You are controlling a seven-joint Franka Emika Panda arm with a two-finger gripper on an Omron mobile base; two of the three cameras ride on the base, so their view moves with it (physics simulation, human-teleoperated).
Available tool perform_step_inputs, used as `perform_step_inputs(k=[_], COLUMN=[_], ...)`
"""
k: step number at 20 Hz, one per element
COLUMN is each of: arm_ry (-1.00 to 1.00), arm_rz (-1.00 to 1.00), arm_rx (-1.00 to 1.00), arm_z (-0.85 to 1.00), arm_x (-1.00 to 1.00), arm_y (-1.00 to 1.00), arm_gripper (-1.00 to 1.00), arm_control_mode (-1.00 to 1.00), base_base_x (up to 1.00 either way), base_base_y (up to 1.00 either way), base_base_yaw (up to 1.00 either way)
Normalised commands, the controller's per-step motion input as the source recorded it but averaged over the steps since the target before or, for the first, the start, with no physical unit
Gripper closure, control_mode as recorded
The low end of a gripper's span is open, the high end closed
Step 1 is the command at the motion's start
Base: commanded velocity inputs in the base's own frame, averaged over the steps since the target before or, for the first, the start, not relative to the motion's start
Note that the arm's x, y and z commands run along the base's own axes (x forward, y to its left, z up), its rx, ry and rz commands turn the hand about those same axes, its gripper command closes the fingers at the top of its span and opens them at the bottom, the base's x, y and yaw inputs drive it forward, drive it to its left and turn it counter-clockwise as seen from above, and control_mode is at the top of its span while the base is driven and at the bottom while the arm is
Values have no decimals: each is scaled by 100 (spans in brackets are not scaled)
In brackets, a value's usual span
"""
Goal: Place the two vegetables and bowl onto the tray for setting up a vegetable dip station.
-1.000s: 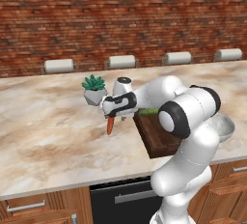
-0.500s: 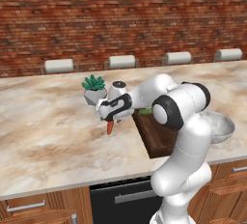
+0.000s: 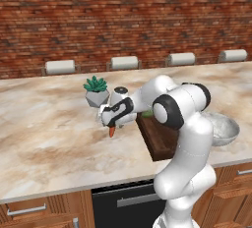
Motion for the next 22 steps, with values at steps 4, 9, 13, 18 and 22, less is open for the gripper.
perform_step_inputs(k=[4,9,13,18,22], arm_ry=[0,0,0,0,0], arm_rz=[0,0,0,-3,-14], arm_rx=[0,0,0,0,0], arm_z=[-28,-3,8,61,63], arm_x=[1,0,0,0,0], arm_y=[0,0,0,-8,-22], arm_gripper=[100,100,100,100,100], arm_control_mode=[-100,-100,-100,-100,-100], base_base_x=[0,0,0,0,0], base_base_y=[0,0,0,0,0], base_base_yaw=[0,0,0,0,0])
